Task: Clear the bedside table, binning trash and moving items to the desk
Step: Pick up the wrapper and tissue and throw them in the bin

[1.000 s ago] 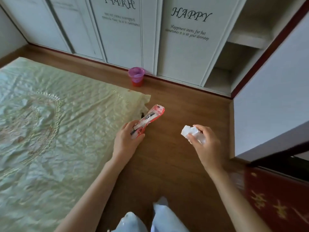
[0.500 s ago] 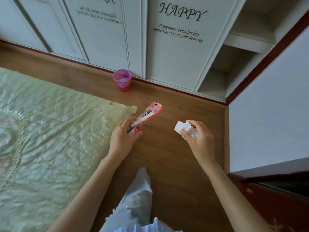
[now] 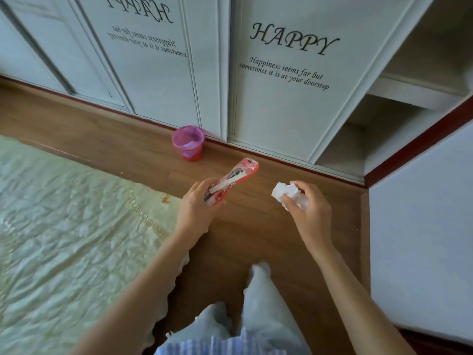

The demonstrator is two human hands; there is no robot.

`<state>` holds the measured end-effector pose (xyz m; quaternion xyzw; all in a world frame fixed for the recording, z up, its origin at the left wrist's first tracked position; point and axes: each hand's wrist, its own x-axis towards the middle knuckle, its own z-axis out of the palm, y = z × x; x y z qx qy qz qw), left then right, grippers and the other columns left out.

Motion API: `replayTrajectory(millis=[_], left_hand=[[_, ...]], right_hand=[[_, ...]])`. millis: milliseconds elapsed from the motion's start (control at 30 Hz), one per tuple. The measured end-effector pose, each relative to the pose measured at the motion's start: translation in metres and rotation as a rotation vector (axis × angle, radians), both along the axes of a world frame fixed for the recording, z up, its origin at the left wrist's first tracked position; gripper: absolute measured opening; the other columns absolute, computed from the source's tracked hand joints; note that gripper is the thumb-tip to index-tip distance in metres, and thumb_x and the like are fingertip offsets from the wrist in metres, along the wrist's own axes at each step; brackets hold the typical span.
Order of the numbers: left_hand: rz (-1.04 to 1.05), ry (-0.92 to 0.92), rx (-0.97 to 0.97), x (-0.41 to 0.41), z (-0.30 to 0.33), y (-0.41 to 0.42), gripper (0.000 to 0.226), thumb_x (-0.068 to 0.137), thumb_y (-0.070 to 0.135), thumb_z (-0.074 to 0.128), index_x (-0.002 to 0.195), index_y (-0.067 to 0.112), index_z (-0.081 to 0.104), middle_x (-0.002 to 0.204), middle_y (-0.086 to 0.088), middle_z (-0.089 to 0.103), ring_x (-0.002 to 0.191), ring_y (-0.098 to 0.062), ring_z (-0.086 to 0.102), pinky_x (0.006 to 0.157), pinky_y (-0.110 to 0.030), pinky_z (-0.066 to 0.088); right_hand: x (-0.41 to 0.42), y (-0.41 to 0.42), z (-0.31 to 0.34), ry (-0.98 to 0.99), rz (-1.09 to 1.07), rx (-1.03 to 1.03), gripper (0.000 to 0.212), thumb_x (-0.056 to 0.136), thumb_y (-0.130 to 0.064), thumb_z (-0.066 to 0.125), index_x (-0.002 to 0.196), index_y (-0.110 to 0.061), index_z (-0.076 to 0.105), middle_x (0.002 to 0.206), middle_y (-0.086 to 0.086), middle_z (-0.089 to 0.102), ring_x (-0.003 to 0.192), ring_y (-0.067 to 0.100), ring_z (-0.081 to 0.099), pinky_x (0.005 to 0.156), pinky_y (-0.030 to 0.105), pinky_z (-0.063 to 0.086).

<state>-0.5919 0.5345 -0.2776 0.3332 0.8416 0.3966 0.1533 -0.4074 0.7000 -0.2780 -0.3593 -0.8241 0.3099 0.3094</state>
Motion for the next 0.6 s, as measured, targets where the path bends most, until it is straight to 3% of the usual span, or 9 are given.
replayTrajectory(millis=[167,267,433,600], left_hand=[[0.089,-0.027,0.0,-0.049,-0.012,0.072,0.049,0.076,0.019,0.076,0.122,0.019,0.058,0.109,0.005,0.061,0.092,-0.011,0.059,0.075,-0.022,0.049],[0.177,-0.026,0.01,-0.082,-0.012,0.117,0.048,0.075,0.015,0.075,0.12,0.017,0.06,0.108,0.002,0.062,0.089,-0.012,0.059,0.072,-0.017,0.045],[0.297,0.005,-0.015,-0.119,-0.014,0.168,0.051,0.073,0.013,0.077,0.121,0.014,0.06,0.107,-0.002,0.064,0.088,-0.014,0.059,0.073,-0.023,0.045],[0.414,-0.02,-0.035,-0.152,-0.023,0.194,0.046,0.076,0.014,0.075,0.12,0.015,0.06,0.106,-0.003,0.063,0.087,-0.013,0.057,0.072,-0.02,0.043]], right_hand=[[-0.054,0.089,-0.009,-0.035,0.053,-0.012,0.031,0.081,-0.023,0.073,0.109,-0.014,0.065,0.106,-0.001,0.068,0.092,0.002,0.058,0.072,0.0,0.04],[-0.089,0.141,-0.006,-0.049,0.128,-0.024,0.031,0.081,-0.022,0.073,0.109,-0.013,0.065,0.107,0.001,0.068,0.094,0.007,0.06,0.075,-0.002,0.038],[-0.151,0.215,-0.001,-0.09,0.251,-0.022,0.03,0.081,-0.022,0.073,0.109,-0.013,0.065,0.106,0.0,0.066,0.092,0.007,0.058,0.074,0.0,0.039],[-0.22,0.26,-0.009,-0.144,0.354,-0.064,0.03,0.082,-0.024,0.073,0.109,-0.016,0.063,0.108,-0.002,0.065,0.094,0.003,0.055,0.076,0.007,0.041]])
